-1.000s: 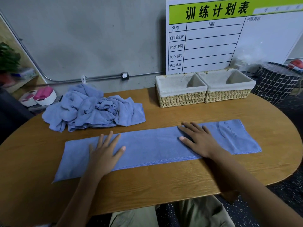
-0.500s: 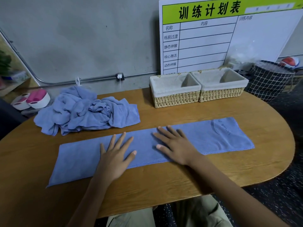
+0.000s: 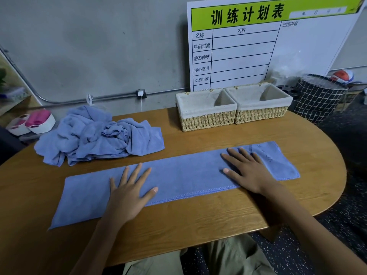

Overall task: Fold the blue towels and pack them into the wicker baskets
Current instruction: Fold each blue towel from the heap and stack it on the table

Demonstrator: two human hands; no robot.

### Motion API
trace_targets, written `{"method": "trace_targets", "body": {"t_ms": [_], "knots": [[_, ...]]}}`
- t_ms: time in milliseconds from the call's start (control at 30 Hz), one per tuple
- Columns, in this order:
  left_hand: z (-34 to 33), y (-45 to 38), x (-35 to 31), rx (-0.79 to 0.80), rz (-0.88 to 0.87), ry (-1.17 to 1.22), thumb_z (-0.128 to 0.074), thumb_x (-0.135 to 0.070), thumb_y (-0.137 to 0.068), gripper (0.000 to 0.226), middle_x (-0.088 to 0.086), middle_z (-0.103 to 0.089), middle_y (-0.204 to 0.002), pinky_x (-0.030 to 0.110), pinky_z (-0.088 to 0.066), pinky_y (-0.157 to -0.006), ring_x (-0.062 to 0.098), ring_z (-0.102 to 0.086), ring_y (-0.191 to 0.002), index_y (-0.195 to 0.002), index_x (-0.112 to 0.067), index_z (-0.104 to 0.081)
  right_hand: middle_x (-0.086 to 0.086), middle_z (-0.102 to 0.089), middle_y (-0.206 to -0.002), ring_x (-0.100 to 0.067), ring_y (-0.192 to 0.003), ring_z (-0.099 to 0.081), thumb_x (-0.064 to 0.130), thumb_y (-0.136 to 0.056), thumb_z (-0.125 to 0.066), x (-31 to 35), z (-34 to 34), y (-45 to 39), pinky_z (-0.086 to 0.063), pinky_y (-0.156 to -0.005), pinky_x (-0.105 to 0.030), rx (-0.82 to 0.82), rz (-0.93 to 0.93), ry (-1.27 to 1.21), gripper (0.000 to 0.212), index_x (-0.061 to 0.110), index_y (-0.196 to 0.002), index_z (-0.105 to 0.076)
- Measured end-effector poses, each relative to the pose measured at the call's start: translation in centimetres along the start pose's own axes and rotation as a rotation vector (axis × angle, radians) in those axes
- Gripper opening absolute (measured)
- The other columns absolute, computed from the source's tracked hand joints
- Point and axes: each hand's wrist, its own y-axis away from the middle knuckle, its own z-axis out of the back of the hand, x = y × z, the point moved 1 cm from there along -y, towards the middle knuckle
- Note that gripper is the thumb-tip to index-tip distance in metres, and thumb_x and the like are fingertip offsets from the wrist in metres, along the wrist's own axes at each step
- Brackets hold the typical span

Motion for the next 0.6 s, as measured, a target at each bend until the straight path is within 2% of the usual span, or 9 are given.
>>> {"method": "trace_targets", "body": {"t_ms": [167, 333, 467, 600], "knots": [[0.0, 0.0, 0.0, 0.005, -0.004, -0.009, 0.017, -0.094, -0.066, 0.100, -0.019, 0.010, -0.166, 0.065, -0.004, -0.118, 0.020, 0.009, -0.155, -0.155, -0.053, -0.002, 0.019, -0.002, -0.165, -0.011, -0.154, 0.004, 0.092, -0.067, 0.017, -0.9, -0.5, -0.7, -0.001, -0.123, -0.045, -0.014, -0.002, -0.040, 0.104, 0.047, -0.156, -0.014], [0.0, 0.0, 0.0, -0.006, -0.002, -0.001, 0.014, -0.094, -0.068, 0.098, -0.020, 0.008, -0.166, 0.065, -0.005, -0.118, 0.020, 0.007, -0.155, -0.155, -0.053, -0.004, 0.019, -0.004, -0.165, -0.011, -0.154, 0.002, 0.084, -0.077, 0.003, -5.1, 0.1, -0.1, -0.001, -0.122, -0.044, -0.019, -0.088, -0.020, 0.087, 0.049, -0.155, -0.013], [0.0, 0.0, -0.1, -0.002, 0.001, 0.006, 0.016, -0.094, -0.066, 0.101, -0.019, 0.009, -0.166, 0.065, -0.004, -0.118, 0.020, 0.008, -0.155, -0.155, -0.053, -0.004, 0.017, -0.005, -0.166, -0.013, -0.154, -0.001, 0.083, -0.079, 0.001, -7.6, 1.1, 0.5, -0.004, -0.121, -0.045, 0.007, -0.165, 0.005, 0.086, 0.047, -0.156, -0.013], [0.1, 0.0, -0.5, 0.011, 0.016, 0.009, 0.019, -0.095, -0.063, 0.104, -0.019, 0.013, -0.166, 0.065, -0.003, -0.118, 0.020, 0.012, -0.155, -0.156, -0.052, -0.001, 0.016, -0.010, -0.166, -0.017, -0.154, -0.003, 0.079, -0.088, -0.002, -5.0, 1.4, -0.5, -0.005, -0.121, -0.052, -0.041, -0.148, 0.070, 0.079, 0.044, -0.156, -0.019]]}}
